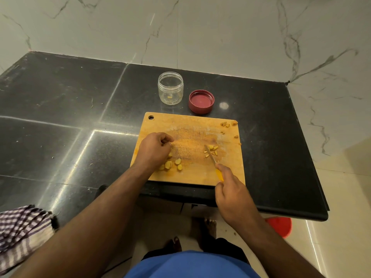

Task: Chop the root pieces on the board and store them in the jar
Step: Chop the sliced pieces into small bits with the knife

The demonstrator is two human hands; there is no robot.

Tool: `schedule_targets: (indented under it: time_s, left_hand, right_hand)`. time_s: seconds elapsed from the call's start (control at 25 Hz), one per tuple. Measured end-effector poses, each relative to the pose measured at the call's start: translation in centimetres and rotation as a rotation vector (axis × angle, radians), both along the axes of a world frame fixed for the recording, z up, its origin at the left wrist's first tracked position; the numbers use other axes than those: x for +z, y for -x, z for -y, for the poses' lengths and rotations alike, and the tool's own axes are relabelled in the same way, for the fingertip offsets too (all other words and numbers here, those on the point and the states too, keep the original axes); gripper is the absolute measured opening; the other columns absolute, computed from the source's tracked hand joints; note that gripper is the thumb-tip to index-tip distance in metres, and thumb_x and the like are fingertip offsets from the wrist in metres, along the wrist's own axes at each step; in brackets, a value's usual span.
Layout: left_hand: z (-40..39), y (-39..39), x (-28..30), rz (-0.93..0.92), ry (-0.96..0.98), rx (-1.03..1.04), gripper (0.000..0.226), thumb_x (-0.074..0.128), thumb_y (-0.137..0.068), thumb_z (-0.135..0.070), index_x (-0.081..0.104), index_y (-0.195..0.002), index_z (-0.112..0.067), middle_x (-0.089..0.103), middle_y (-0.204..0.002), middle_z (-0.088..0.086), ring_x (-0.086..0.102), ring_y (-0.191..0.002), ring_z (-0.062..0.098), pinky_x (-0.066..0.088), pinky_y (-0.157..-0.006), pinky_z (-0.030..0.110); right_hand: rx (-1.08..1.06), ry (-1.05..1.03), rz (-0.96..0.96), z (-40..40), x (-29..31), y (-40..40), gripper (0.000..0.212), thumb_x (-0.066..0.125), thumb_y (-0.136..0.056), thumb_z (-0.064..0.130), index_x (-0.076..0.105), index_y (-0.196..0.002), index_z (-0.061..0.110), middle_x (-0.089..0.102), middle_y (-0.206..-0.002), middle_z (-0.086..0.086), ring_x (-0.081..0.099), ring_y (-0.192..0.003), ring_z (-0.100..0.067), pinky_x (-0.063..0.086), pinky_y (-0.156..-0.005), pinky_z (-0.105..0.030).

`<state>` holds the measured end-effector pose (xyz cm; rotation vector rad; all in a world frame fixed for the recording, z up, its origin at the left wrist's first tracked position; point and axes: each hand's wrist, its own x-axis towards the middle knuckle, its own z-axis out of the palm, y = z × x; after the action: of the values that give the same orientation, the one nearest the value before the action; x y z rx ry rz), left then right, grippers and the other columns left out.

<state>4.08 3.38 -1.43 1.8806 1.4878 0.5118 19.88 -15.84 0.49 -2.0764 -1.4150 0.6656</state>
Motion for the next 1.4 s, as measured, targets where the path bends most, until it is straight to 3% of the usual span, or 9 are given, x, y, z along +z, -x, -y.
schedule_targets:
  time_s: [0.4, 0.6, 0.92, 1.2, 1.4]
  left_hand:
    - [-0.3, 0.6, -0.4, 0.05, 0.037, 0.035, 0.024, 0.057, -0.1, -0.013, 0.071, -0.118, -0.019, 0.069, -0.118, -0.001, 0.059, -0.097, 0.009, 0.041, -0.064, 0.014]
    - [-0.3, 1.0, 0.1, 0.066, 0.051, 0.037, 0.022, 0.059, -0.1, -0.013, 0.071, -0.117, -0.02, 0.069, -0.113, -0.003, 0.06, -0.097, 0.011, 0.043, -0.065, 0.017]
    - [0.4, 1.9, 1.6, -0.014, 0.057, -0.045, 0.008, 0.067, -0.095, -0.017, 0.068, -0.097, -0.025, 0.064, -0.092, -0.008, 0.056, -0.08, 0.007, 0.039, -0.057, 0.018]
    - [1.4, 3.0, 2.4, -0.125, -0.014, -0.129, 0.012, 0.068, -0.094, -0.02, 0.072, -0.105, -0.023, 0.062, -0.094, -0.009, 0.055, -0.086, 0.007, 0.038, -0.061, 0.017]
    - [2.8, 1.5, 1.8, -0.291, -0.17, -0.335, 0.021, 0.069, -0.093, -0.03, 0.075, -0.113, -0.03, 0.064, -0.109, -0.004, 0.051, -0.102, 0.014, 0.049, -0.083, 0.033]
  right_hand:
    - [-0.022, 0.061, -0.021, 1.9, 0.1, -1.5, 0.045, 0.041, -0.102, 0.02, 0.035, -0.145, 0.032, 0.059, -0.115, 0.006, 0.048, -0.071, -0.001, 0.033, -0.057, -0.012]
    - [0.018, 0.093, -0.033, 2.6, 0.1, -1.3, 0.043, 0.04, -0.103, 0.022, 0.035, -0.145, 0.033, 0.053, -0.101, 0.014, 0.051, -0.071, -0.001, 0.037, -0.054, -0.013]
    - [0.024, 0.076, -0.026, 2.1, 0.1, -0.9, 0.044, 0.041, -0.102, 0.021, 0.035, -0.144, 0.033, 0.058, -0.108, 0.006, 0.05, -0.071, -0.001, 0.033, -0.056, -0.012]
    - [0.024, 0.048, -0.043, 2.0, 0.2, -0.4, 0.044, 0.042, -0.102, 0.02, 0.037, -0.144, 0.031, 0.059, -0.105, 0.009, 0.055, -0.066, -0.003, 0.039, -0.052, -0.014]
    - [0.045, 0.049, -0.073, 1.9, 0.4, 0.4, 0.043, 0.042, -0.102, 0.02, 0.038, -0.143, 0.031, 0.057, -0.094, 0.011, 0.055, -0.069, 0.003, 0.04, -0.052, -0.015]
